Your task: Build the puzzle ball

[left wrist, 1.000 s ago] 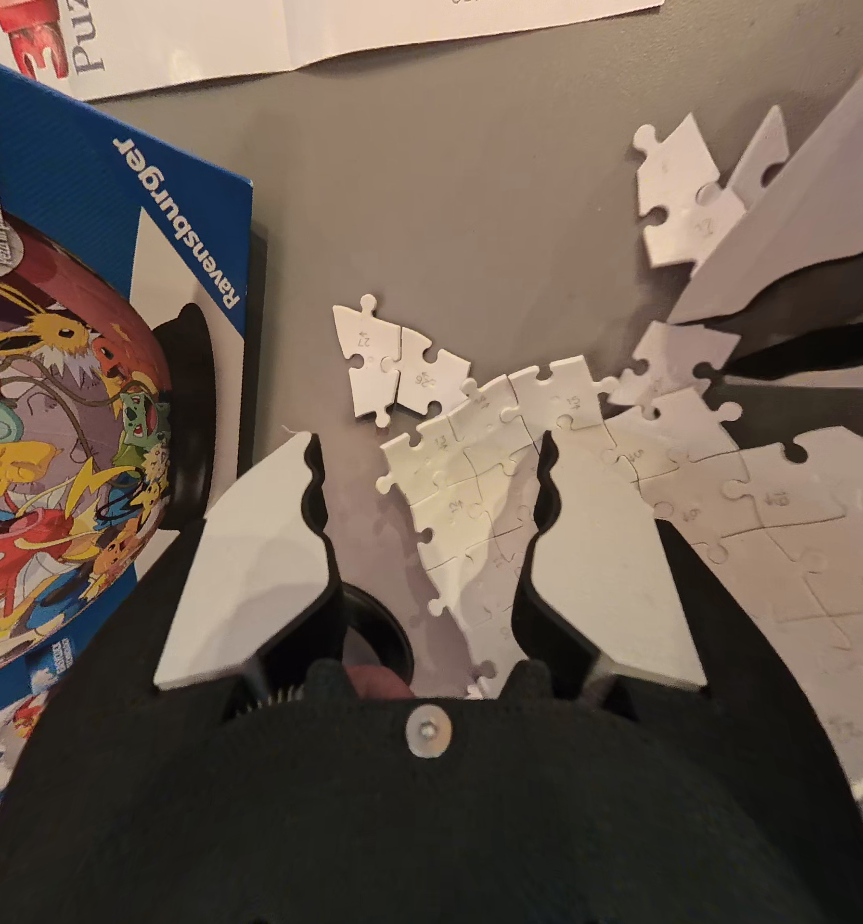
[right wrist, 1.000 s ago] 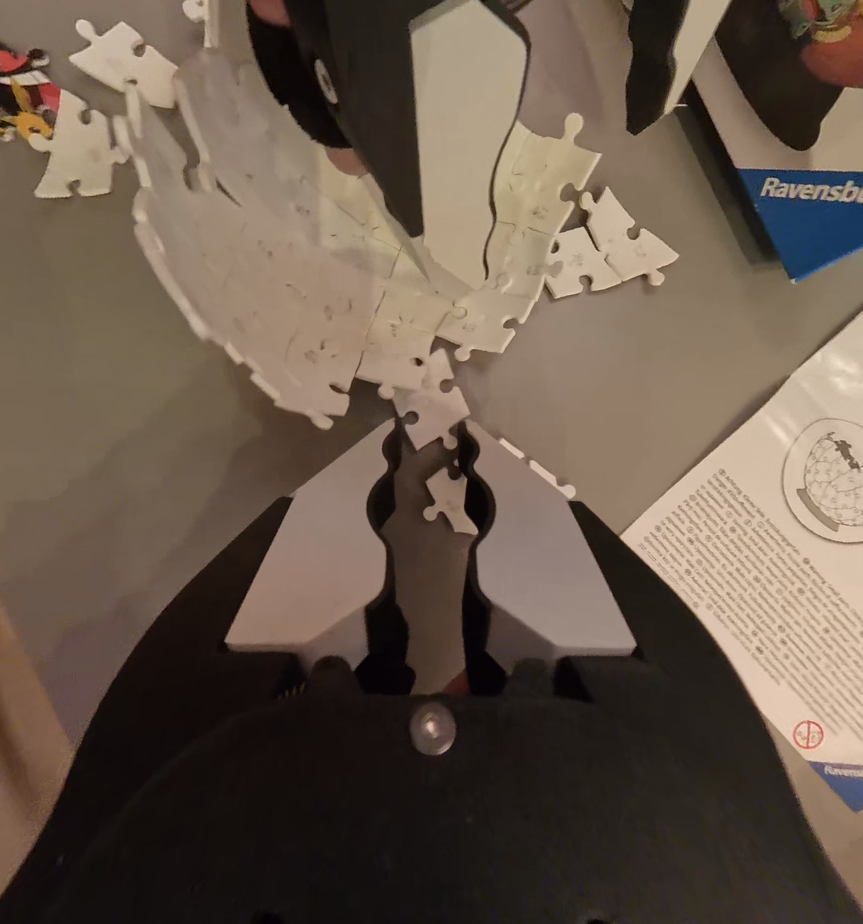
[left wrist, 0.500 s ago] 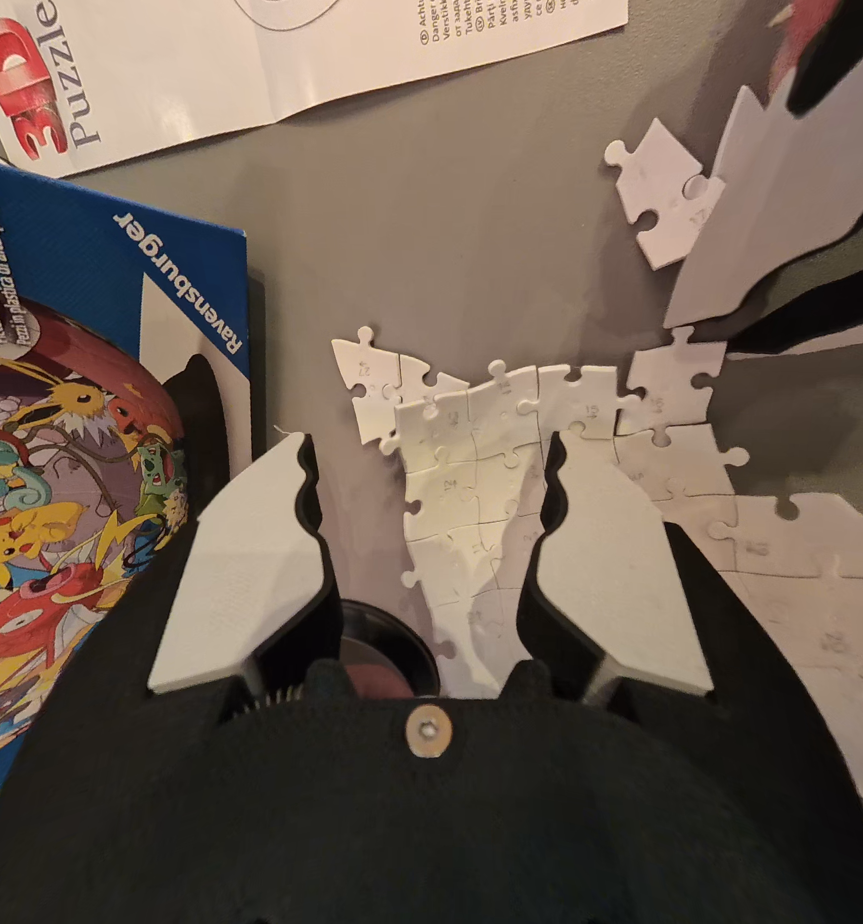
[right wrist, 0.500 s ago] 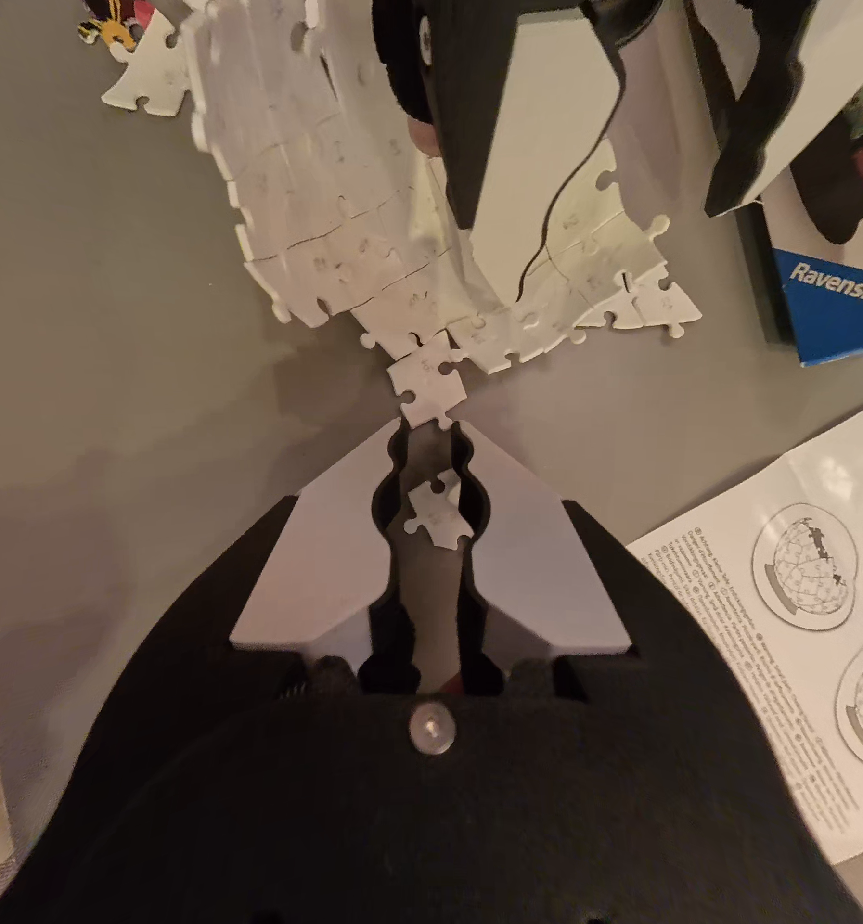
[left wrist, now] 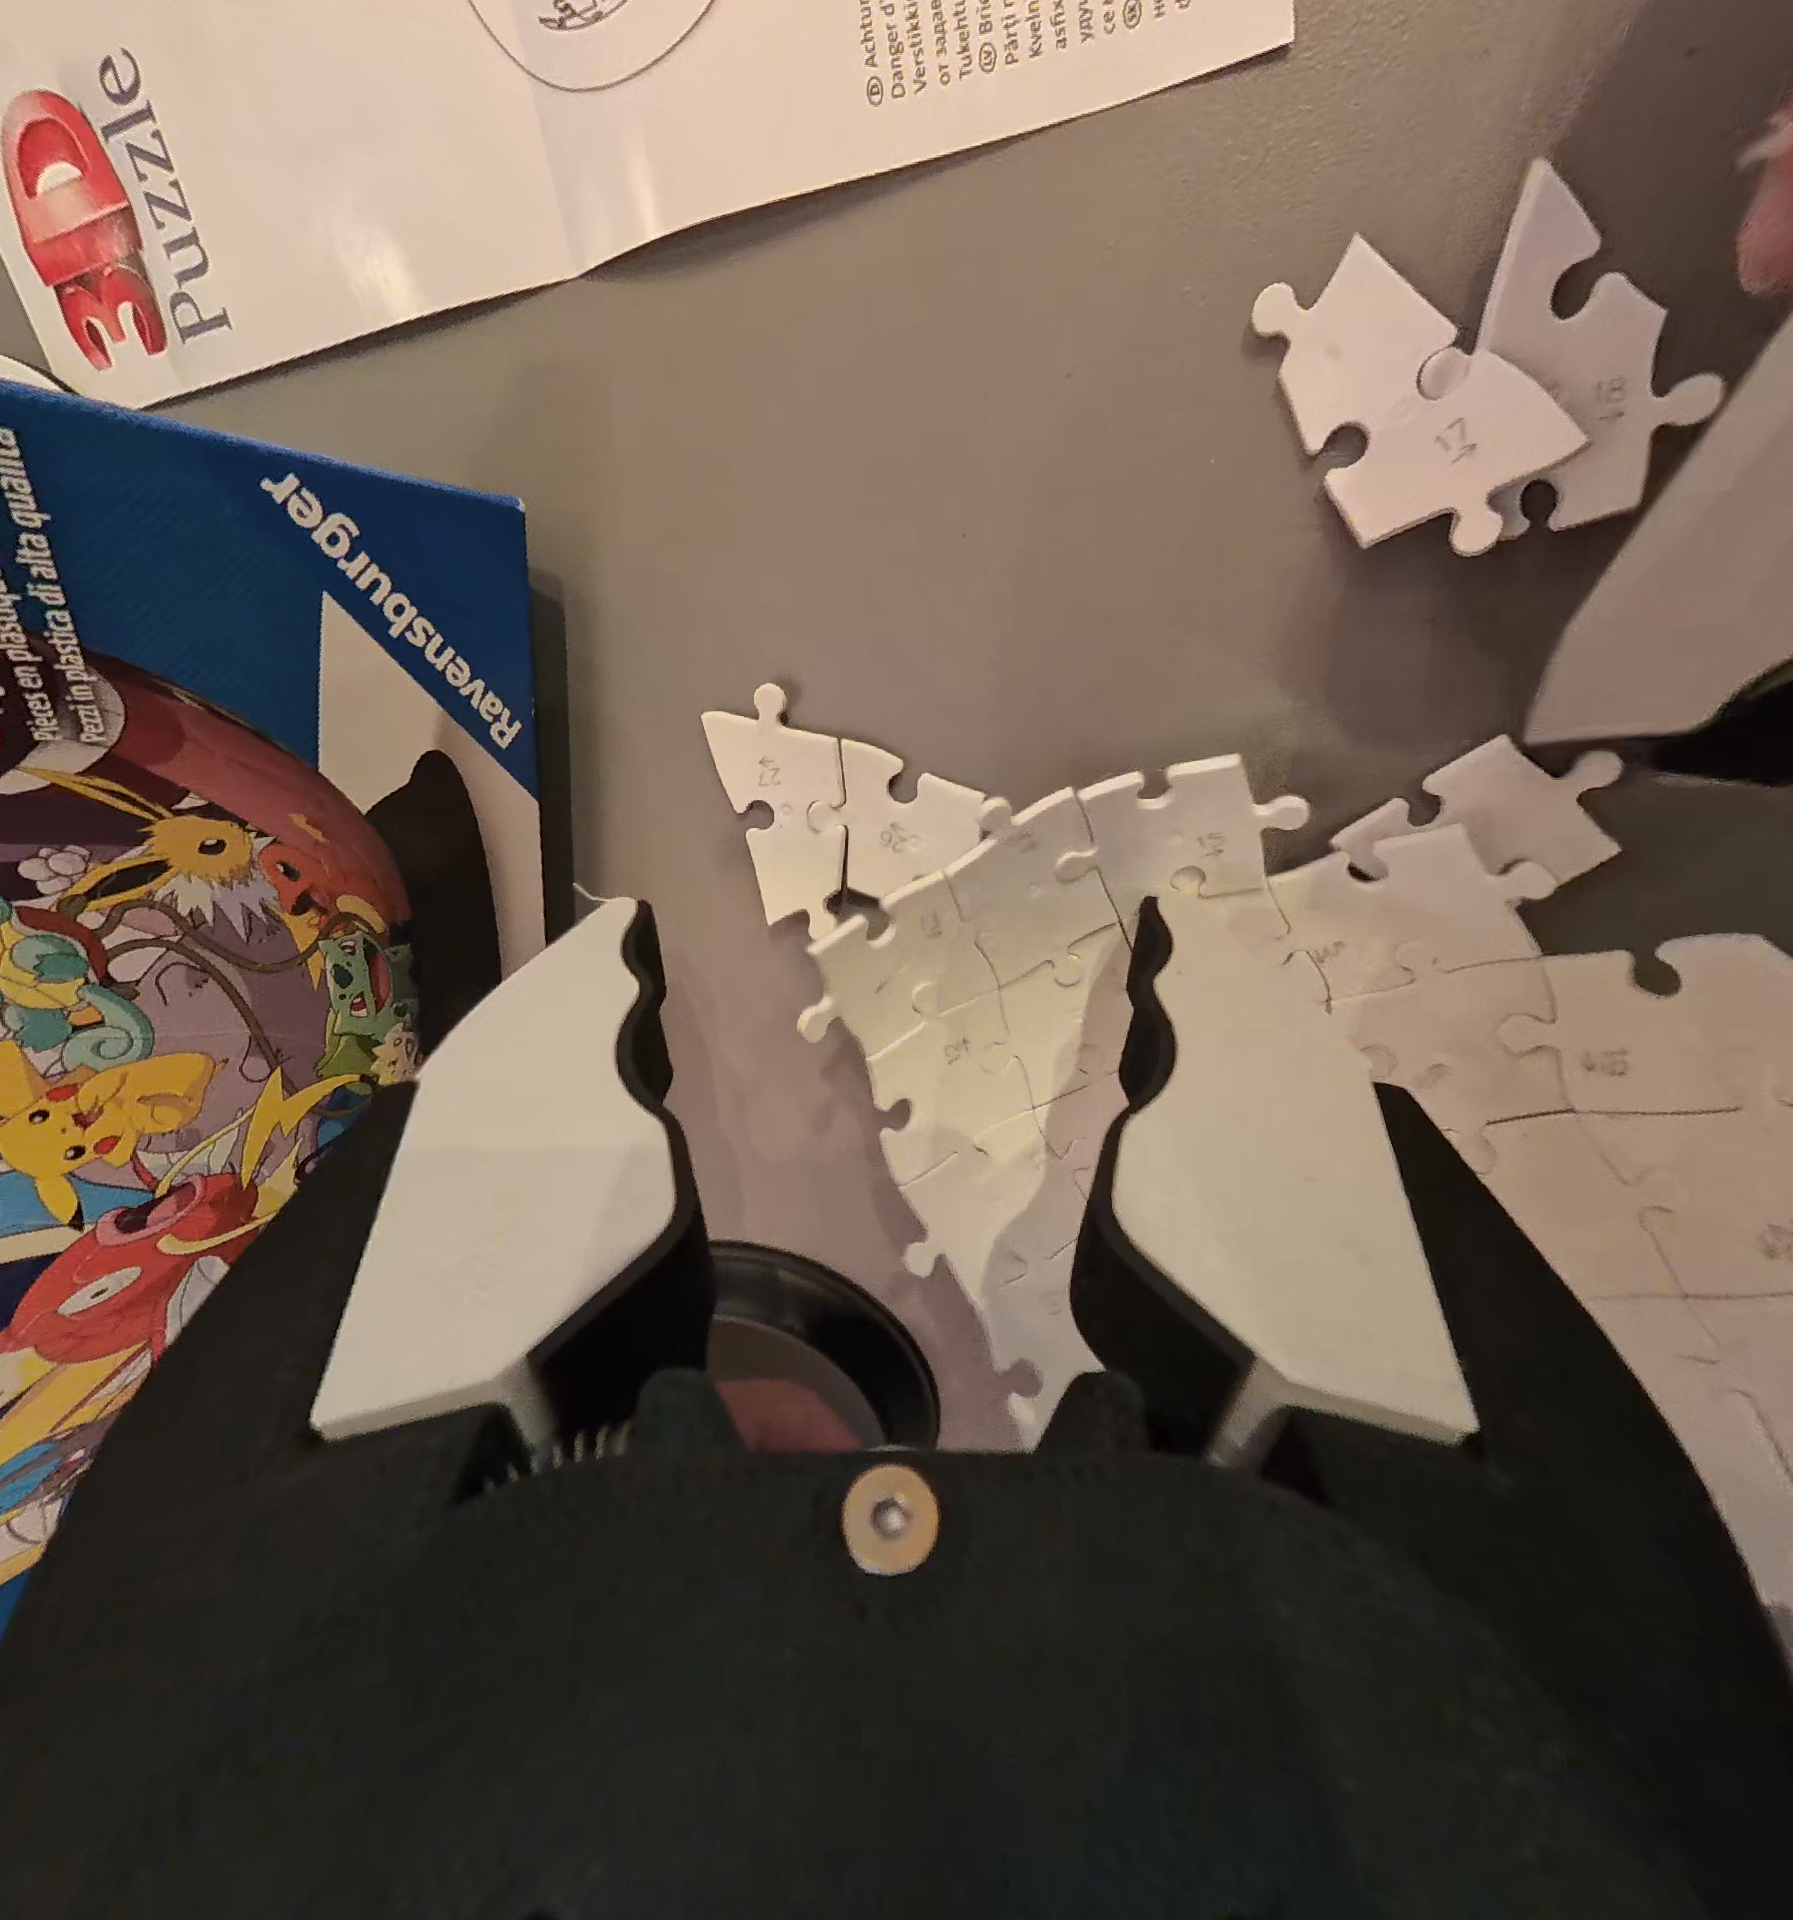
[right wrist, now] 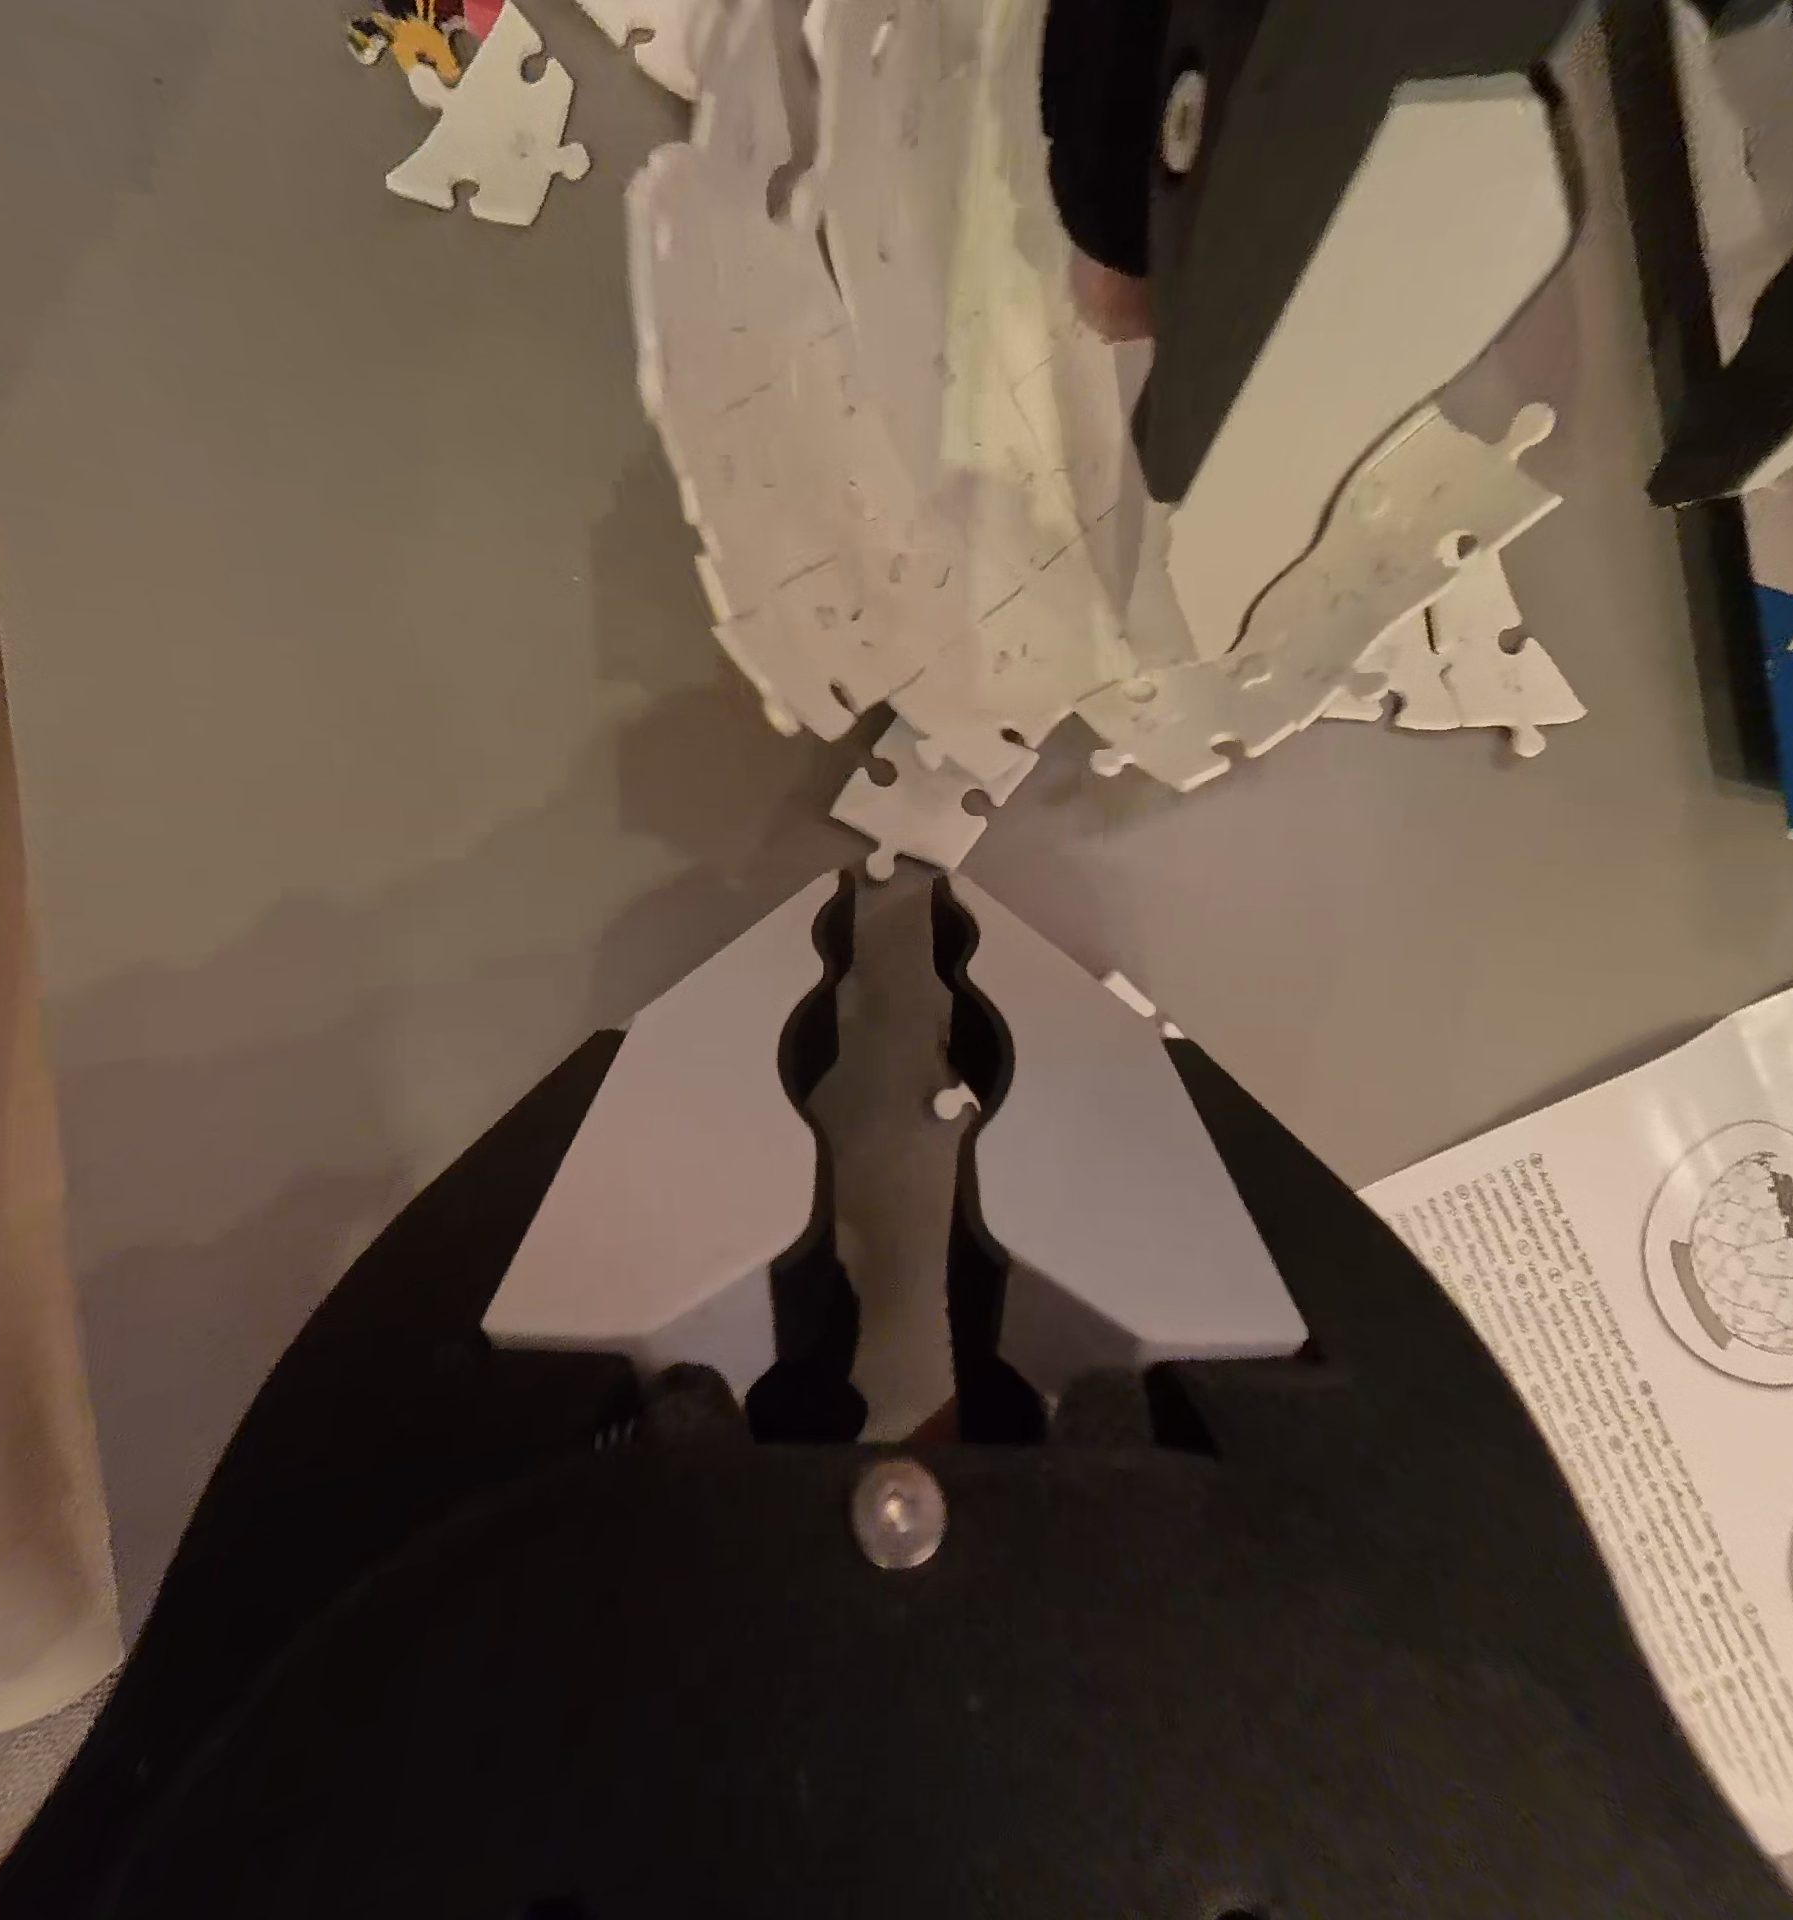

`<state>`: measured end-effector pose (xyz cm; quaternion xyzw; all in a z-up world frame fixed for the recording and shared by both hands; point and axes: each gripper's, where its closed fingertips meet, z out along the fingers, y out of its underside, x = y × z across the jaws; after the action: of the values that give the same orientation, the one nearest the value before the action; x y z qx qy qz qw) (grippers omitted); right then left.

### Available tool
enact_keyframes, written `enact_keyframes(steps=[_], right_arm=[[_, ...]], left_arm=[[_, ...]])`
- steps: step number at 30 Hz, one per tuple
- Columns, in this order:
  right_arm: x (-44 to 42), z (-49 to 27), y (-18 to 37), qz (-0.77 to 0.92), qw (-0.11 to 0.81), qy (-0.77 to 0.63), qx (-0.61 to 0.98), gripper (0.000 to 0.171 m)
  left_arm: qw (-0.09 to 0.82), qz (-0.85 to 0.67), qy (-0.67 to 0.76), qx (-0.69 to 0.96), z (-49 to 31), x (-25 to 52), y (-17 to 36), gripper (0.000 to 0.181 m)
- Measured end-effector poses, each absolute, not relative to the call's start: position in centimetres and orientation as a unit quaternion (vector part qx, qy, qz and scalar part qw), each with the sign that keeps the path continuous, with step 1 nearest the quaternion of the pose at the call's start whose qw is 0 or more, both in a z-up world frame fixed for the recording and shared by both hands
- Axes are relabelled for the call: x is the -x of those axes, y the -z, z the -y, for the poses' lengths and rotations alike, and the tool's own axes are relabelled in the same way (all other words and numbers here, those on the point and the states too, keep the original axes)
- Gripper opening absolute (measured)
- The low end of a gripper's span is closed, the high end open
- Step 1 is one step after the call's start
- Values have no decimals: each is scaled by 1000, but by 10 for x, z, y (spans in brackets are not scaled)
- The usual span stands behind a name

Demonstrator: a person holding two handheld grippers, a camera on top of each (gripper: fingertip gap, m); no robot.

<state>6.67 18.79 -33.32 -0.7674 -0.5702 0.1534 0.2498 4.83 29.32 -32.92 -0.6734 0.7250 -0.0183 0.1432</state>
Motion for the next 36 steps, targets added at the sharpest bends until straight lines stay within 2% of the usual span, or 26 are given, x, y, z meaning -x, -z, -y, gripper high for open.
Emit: enact_keyframes(steps=[8, 16, 26, 36], right_arm=[[-59, -190, 335, 526, 253, -130, 801, 4], [-66, -192, 326, 510, 269, -150, 803, 3], [-88, -193, 306, 566, 247, -167, 769, 2], [-92, -191, 294, 621, 257, -169, 721, 2]], left_arm=[[139, -725, 20, 674, -294, -49, 331, 85], [138, -727, 21, 672, -296, -45, 330, 86], [121, -746, 5, 655, -299, -51, 332, 86], [168, -803, -14, 571, -298, -74, 323, 92]])
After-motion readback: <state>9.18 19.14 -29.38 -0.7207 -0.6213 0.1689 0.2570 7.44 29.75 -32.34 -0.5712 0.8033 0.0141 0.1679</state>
